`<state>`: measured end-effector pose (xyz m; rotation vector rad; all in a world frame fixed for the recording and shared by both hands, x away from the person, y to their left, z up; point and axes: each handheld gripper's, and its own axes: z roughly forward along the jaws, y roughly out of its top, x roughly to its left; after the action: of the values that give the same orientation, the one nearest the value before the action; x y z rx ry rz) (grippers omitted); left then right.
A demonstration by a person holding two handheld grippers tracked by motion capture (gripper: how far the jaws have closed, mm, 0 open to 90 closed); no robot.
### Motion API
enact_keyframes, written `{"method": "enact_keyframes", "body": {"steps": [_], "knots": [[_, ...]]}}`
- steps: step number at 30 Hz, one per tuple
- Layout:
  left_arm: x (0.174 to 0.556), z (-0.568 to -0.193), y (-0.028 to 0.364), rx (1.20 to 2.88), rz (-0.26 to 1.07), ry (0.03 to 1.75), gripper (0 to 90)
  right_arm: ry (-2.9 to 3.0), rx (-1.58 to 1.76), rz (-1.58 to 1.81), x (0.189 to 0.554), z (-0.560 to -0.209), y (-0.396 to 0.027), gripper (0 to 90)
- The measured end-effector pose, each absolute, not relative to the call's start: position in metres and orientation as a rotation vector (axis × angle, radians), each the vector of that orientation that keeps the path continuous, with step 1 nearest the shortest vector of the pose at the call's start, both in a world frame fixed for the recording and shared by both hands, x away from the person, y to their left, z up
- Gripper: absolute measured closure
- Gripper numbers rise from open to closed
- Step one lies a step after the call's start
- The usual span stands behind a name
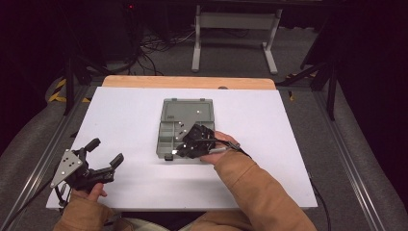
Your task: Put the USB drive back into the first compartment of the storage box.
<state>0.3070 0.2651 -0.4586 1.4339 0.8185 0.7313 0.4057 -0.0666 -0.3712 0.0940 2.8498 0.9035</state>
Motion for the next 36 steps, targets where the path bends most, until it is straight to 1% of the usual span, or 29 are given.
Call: {"method": "enact_keyframes", "body": {"steps": [17,36], "knots": [[0.307,-0.459,0.266,1.442,0.74,0.812,3.9,2.774,0.273,0.979,0.43,-0.365,-0.065,78.7],[0.307,-0.459,0.267,1.443,0.741,0.81,4.0,2.711,0.41,0.996,0.463,-0.371,-0.051,78.6]]}}
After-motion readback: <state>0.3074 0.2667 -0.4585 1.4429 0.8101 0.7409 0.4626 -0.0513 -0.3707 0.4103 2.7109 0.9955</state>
